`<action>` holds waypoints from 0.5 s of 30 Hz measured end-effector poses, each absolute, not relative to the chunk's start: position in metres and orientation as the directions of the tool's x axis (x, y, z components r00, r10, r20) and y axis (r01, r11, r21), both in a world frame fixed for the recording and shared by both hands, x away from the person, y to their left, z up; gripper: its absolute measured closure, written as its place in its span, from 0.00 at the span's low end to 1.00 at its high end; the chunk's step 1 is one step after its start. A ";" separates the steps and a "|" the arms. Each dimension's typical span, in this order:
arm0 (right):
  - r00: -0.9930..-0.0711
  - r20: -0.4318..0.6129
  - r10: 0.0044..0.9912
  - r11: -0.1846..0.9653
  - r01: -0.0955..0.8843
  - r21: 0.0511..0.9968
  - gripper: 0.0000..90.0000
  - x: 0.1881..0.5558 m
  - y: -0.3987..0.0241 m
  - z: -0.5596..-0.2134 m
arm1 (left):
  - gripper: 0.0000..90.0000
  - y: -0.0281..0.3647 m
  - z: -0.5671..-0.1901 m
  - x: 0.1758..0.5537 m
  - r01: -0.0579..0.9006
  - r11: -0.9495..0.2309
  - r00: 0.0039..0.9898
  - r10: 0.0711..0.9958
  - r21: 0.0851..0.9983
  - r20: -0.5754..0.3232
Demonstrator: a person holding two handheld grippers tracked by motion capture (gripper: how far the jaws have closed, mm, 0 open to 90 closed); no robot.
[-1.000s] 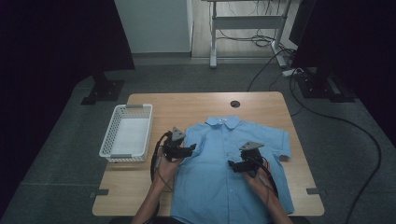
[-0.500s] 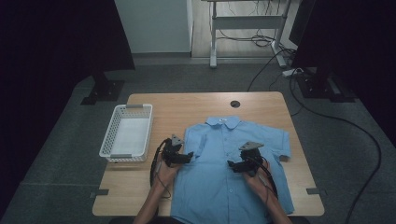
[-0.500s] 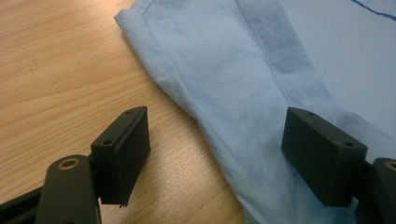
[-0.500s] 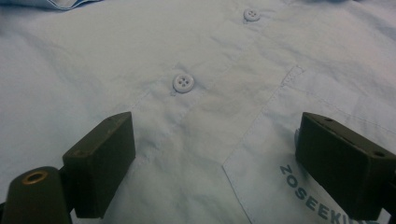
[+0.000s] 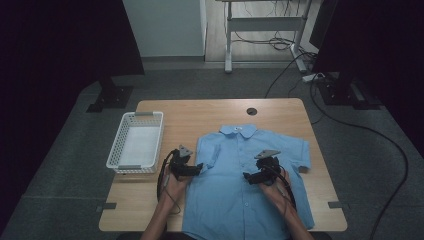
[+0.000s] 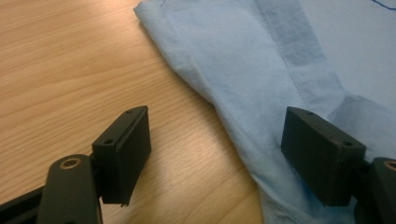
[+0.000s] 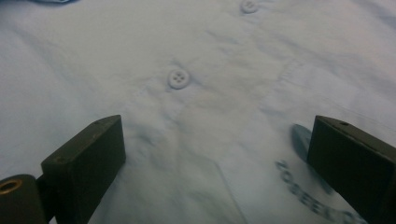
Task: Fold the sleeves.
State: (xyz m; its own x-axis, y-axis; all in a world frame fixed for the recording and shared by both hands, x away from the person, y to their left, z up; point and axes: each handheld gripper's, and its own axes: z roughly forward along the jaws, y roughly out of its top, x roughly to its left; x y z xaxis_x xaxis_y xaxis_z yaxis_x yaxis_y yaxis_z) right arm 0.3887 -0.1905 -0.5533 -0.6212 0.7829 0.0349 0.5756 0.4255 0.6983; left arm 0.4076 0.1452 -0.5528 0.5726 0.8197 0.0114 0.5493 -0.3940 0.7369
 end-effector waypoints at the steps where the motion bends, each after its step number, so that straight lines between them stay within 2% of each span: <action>1: -0.618 0.039 0.785 0.420 0.578 0.700 0.05 0.389 -0.192 -0.552 | 0.26 0.148 -0.553 0.408 0.550 -0.393 0.570 0.821 0.737 0.012; 10: -0.577 0.019 0.817 0.377 0.557 0.740 0.06 0.393 -0.226 -0.528 | 0.26 0.165 -0.552 0.408 0.555 -0.388 0.562 0.827 0.736 0.013; 15: -0.533 0.006 0.846 0.342 0.553 0.760 0.08 0.399 -0.251 -0.514 | 0.31 0.172 -0.552 0.408 0.544 -0.396 0.576 0.817 0.740 0.014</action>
State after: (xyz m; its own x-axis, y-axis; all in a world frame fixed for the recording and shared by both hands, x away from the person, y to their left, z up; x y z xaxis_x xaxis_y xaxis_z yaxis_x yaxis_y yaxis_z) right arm 0.3991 -0.2513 -0.5145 -0.5326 0.8463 0.0065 0.5526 0.3419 0.7601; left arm 0.4081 0.1718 -0.5522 0.5762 0.8172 0.0138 0.5437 -0.3958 0.7401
